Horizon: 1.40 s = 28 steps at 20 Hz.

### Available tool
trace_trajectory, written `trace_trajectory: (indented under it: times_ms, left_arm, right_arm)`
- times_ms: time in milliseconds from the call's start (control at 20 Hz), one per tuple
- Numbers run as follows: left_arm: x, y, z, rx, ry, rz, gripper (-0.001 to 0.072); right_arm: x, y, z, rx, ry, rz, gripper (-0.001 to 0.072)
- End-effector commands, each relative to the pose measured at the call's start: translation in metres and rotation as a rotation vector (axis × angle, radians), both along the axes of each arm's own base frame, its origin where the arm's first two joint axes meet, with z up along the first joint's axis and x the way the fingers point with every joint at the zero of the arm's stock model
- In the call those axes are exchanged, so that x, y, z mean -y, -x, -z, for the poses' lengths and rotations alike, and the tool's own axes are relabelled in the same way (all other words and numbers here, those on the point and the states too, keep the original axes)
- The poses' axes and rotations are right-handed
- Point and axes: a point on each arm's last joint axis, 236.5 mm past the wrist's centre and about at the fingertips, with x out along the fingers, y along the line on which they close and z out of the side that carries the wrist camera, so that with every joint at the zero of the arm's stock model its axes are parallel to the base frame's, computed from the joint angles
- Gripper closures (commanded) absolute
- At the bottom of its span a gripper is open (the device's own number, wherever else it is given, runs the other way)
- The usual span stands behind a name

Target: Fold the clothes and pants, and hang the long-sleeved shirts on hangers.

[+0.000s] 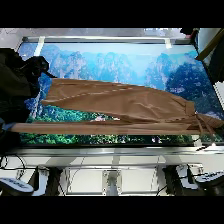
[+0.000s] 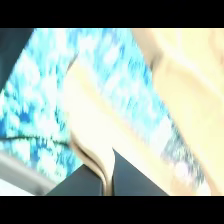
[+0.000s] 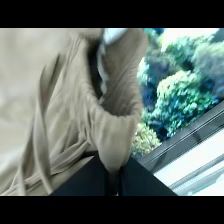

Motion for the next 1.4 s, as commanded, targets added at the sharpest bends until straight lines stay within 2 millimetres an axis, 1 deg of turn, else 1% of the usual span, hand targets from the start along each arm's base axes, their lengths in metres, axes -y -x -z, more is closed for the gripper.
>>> trace_trajectory:
  times_ms: [0, 50, 100, 200, 250, 300, 400, 500, 600, 650, 750, 900, 1000, 1050, 1100, 1150, 1250, 1350]
  left_arm:
    - [-0.012, -0.030, -0.051, 0.102, -0.161, -0.023, 0.0704]
    - [-0.008, -0.053, -0.060, 0.138, -0.187, 0.008, 0.0704]
    - [-0.003, -0.078, -0.063, 0.160, -0.214, 0.043, 0.0704]
    - [0.003, -0.132, -0.054, 0.139, -0.297, 0.084, 0.0704]
    - [0.007, -0.161, -0.047, 0.121, -0.348, 0.105, 0.0704]
    - [0.012, -0.189, -0.040, 0.108, -0.393, 0.132, 0.0704]
    - [0.030, -0.241, -0.017, 0.050, -0.443, 0.198, 0.0704]
    - [0.043, -0.278, 0.014, -0.026, -0.453, 0.244, 0.0703]
    - [0.052, -0.308, 0.041, -0.061, -0.437, 0.252, 0.0703]
    - [0.053, -0.319, 0.050, -0.068, -0.425, 0.242, 0.0703]
    - [0.049, -0.338, 0.065, -0.076, -0.403, 0.215, 0.0703]
    - [0.047, -0.356, 0.083, -0.077, -0.391, 0.204, 0.0702]
    - [0.052, -0.364, 0.087, -0.054, -0.390, 0.203, 0.0699]
    - [0.057, -0.368, 0.087, -0.040, -0.380, 0.204, 0.0620]
    - [0.062, -0.372, 0.084, -0.017, -0.376, 0.204, 0.0313]
    - [0.065, -0.378, 0.078, 0.013, -0.376, 0.200, 0.0133]
    - [0.070, -0.387, 0.057, 0.085, -0.338, 0.169, 0.0131]
    - [0.069, -0.389, 0.023, 0.144, -0.335, 0.150, 0.0132]
  right_arm:
    - [0.009, -0.013, -0.032, 0.066, 0.092, 0.031, 0.0674]
    - [0.009, -0.030, -0.037, 0.106, 0.100, 0.021, 0.0674]
    - [0.007, -0.049, -0.039, 0.137, 0.113, 0.002, 0.0675]
    - [0.007, -0.082, -0.034, 0.157, 0.122, 0.004, 0.0675]
    - [0.010, -0.096, -0.026, 0.151, 0.112, 0.031, 0.0675]
    - [0.014, -0.105, -0.016, 0.141, 0.086, 0.070, 0.0675]
    - [0.016, -0.121, 0.008, 0.119, 0.018, 0.105, 0.0674]
    - [0.014, -0.134, 0.033, 0.087, -0.022, 0.094, 0.0674]
    - [0.018, -0.145, 0.051, 0.074, -0.025, 0.101, 0.0674]
    - [0.023, -0.150, 0.056, 0.081, -0.021, 0.126, 0.0674]
    - [0.038, -0.160, 0.057, 0.115, 0.006, 0.172, 0.0674]
    - [0.059, -0.173, 0.047, 0.173, 0.049, 0.226, 0.0673]
    - [0.067, -0.181, 0.039, 0.211, 0.055, 0.254, 0.0673]
    - [0.071, -0.184, 0.035, 0.227, 0.066, 0.263, 0.0587]
    - [0.072, -0.189, 0.031, 0.243, 0.082, 0.265, 0.0386]
    - [0.071, -0.194, 0.027, 0.255, 0.094, 0.259, 0.0342]
    - [0.072, -0.200, 0.015, 0.272, 0.109, 0.244, 0.0344]
    - [0.081, -0.197, -0.003, 0.263, 0.148, 0.212, 0.0344]
